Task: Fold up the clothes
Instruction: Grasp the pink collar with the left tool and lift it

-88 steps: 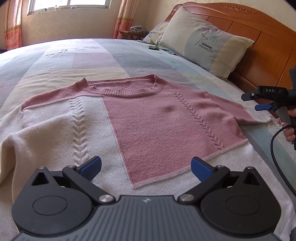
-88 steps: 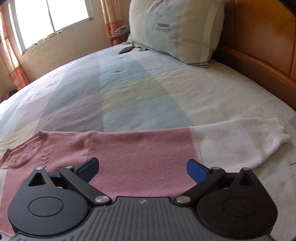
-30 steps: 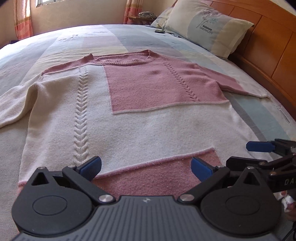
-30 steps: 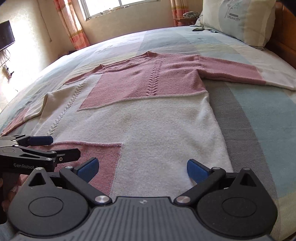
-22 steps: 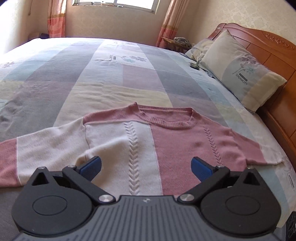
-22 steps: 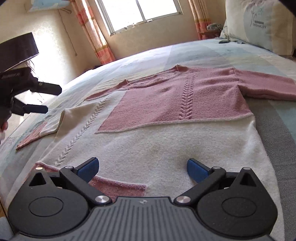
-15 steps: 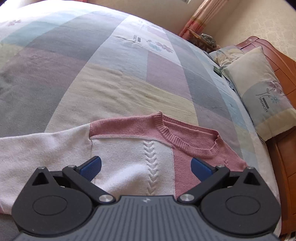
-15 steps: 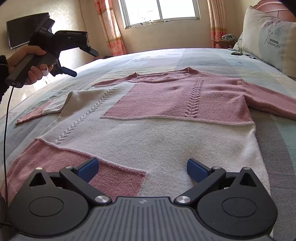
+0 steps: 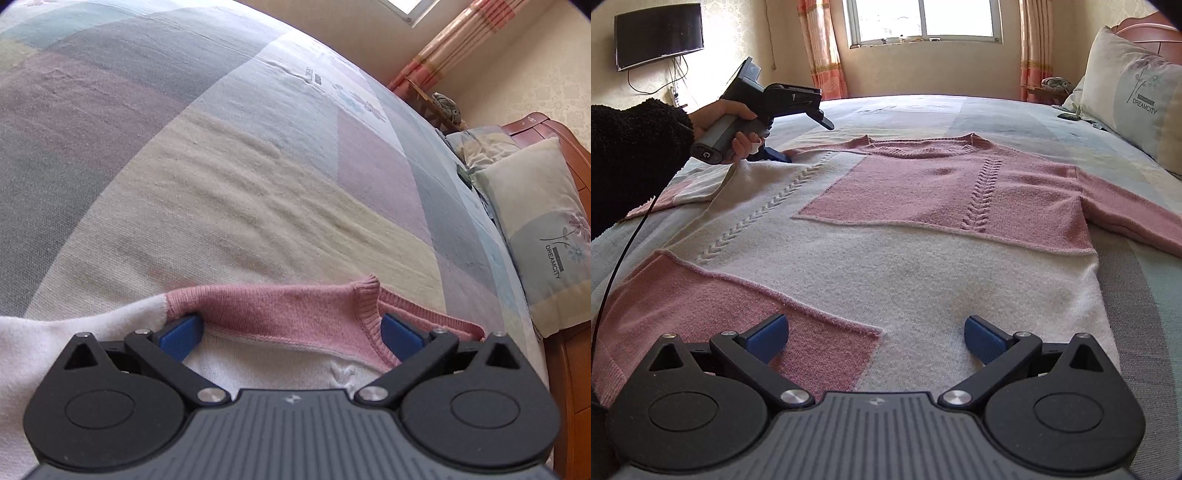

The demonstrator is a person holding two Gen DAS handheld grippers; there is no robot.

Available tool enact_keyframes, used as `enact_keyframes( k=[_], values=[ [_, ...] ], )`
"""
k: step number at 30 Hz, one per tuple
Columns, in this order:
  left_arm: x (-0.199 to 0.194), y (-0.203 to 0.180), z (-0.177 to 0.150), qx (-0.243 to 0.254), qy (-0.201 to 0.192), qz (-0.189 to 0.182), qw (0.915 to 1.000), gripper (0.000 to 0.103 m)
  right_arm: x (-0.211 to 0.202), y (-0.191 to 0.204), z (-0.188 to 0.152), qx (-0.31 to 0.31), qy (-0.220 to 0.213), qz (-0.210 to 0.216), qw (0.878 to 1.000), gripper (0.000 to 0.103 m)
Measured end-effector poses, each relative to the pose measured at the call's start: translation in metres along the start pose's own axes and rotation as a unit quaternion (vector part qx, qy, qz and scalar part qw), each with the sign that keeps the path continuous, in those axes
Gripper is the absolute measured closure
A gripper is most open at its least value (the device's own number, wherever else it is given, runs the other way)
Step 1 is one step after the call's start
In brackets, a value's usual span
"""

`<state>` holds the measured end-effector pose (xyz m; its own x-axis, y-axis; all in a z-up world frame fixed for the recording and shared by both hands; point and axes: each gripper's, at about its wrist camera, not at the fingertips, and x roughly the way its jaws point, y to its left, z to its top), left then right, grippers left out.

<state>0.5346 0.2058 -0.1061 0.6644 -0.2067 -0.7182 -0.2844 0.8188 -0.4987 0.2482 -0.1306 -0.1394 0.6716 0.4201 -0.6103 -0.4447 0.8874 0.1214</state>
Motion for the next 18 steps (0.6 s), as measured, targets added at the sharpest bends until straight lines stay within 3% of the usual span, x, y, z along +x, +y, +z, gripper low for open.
enact_keyframes(
  k=[8, 12, 16, 18],
  values=[
    [-0.058, 0.006, -0.005, 0.026, -0.013, -0.013, 0.9995, 0.001, -0.001, 0.004, -0.001, -0.01, 0.004, -0.007, 1.0, 0.0],
    [-0.05, 0.041, -0.014, -0.03, 0.06, -0.01, 0.9977, 0.001, -0.001, 0.005, 0.0, -0.012, 0.005, -0.009, 1.0, 0.0],
    [-0.041, 0.048, -0.008, -0.013, -0.001, 0.004, 0.9999, 0.001, 0.0, 0.005, 0.0, -0.014, 0.005, -0.012, 1.0, 0.0],
    [-0.036, 0.049, 0.003, -0.028, -0.016, 0.017, 0.9993, 0.001, 0.001, 0.005, -0.001, -0.014, 0.005, -0.013, 1.0, 0.0]
  ],
)
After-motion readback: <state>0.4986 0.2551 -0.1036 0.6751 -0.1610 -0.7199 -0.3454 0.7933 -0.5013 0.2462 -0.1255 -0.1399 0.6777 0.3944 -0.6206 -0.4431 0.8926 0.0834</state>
